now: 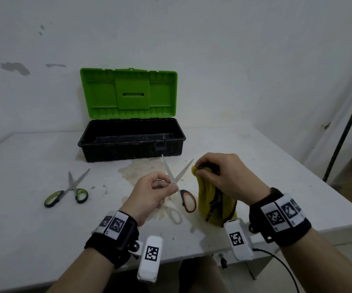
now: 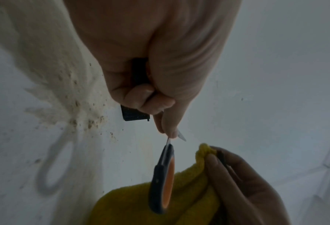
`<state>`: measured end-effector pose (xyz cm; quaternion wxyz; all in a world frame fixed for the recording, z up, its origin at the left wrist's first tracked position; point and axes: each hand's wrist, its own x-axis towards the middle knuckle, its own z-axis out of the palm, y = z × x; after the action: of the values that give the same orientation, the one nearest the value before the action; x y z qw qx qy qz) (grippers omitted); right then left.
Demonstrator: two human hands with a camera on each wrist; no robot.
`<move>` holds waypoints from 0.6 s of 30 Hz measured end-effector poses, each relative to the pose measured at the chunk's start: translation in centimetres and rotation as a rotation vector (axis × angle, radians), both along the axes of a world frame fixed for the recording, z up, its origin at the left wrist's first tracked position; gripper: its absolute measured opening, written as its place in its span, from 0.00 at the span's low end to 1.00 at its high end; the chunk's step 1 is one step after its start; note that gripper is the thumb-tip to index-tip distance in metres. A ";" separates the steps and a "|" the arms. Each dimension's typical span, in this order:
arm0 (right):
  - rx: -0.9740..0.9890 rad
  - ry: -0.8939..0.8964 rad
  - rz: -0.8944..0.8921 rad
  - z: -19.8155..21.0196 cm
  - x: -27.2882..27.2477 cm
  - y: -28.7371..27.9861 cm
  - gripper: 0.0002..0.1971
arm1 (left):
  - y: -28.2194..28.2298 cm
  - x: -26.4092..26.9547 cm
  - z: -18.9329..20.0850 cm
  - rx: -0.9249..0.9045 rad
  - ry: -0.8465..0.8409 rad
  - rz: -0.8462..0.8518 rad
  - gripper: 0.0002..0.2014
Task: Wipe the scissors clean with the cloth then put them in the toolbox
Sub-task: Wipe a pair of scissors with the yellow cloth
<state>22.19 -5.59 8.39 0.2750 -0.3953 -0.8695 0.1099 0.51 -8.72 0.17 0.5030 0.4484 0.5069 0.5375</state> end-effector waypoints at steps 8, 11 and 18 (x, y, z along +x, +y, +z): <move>0.094 -0.041 0.068 -3.9 -3.2 0.0 0.05 | -0.1 1.2 0.1 0.073 0.029 0.019 0.07; 0.101 -0.006 0.030 -4.0 -2.9 0.5 0.06 | -0.1 1.2 -0.2 0.074 0.048 0.055 0.07; 0.155 0.156 -0.124 -3.1 -1.7 2.0 0.04 | 0.3 0.9 -0.5 0.070 0.099 0.085 0.08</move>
<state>20.53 -3.58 5.27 0.3779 -0.4158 -0.8254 0.0555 1.37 -8.47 -0.31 0.4381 0.4698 0.5308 0.5528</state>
